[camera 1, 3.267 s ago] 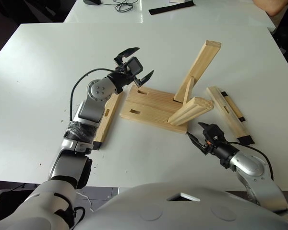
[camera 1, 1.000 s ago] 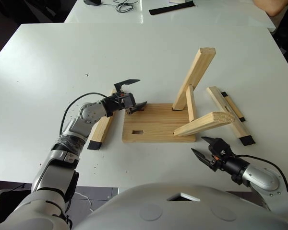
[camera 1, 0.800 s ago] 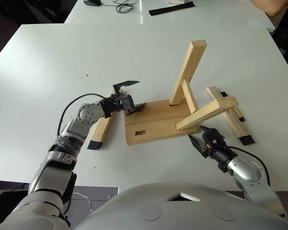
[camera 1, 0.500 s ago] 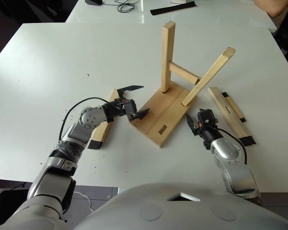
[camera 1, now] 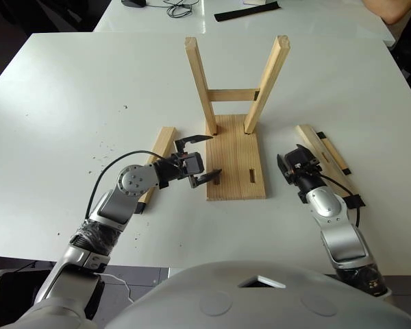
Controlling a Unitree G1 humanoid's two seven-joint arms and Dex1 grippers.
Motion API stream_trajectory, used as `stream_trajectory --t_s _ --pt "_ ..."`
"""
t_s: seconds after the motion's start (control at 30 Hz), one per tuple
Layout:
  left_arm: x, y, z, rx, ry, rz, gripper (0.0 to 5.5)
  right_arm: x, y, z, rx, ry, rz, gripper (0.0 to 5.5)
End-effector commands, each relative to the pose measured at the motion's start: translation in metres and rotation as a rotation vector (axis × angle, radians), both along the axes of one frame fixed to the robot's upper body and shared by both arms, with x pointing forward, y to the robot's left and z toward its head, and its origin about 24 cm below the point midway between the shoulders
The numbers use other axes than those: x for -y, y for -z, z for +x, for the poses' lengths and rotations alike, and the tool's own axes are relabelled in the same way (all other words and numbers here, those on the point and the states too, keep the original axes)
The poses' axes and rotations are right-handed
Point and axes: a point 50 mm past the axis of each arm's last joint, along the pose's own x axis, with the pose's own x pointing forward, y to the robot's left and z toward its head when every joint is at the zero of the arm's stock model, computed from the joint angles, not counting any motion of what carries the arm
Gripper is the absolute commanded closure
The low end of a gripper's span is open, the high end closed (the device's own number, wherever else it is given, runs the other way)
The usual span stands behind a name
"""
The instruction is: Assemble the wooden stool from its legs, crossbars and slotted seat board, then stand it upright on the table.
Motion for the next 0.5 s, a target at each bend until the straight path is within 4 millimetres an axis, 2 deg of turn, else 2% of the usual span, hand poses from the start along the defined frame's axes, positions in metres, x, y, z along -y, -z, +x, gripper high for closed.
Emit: stream_trajectory --t_s 0.03,0.13,0.23,0.4,0.5 --pt "-0.013 0.006 0.000 -0.021 -0.039 0.064 0.74 0.000 0.005 -0.015 -0.059 -0.062 -0.024 2.49" --pt "-0.019 0.008 -0.007 -0.030 -0.060 0.071 0.74 -0.005 0.003 -0.020 -0.070 -0.117 -0.028 2.49" --pt "-0.039 0.004 -0.013 -0.029 -0.132 0.074 0.74 -0.007 0.001 -0.029 -0.080 -0.167 -0.033 2.49" --pt "-0.063 -0.010 -0.008 0.022 -0.308 0.080 0.74 0.004 -0.001 -0.038 -0.084 -0.141 -0.051 2.49" --pt "-0.065 -0.007 -0.017 -0.006 -0.355 0.085 0.74 0.006 -0.004 -0.042 -0.079 -0.132 -0.050 2.49"
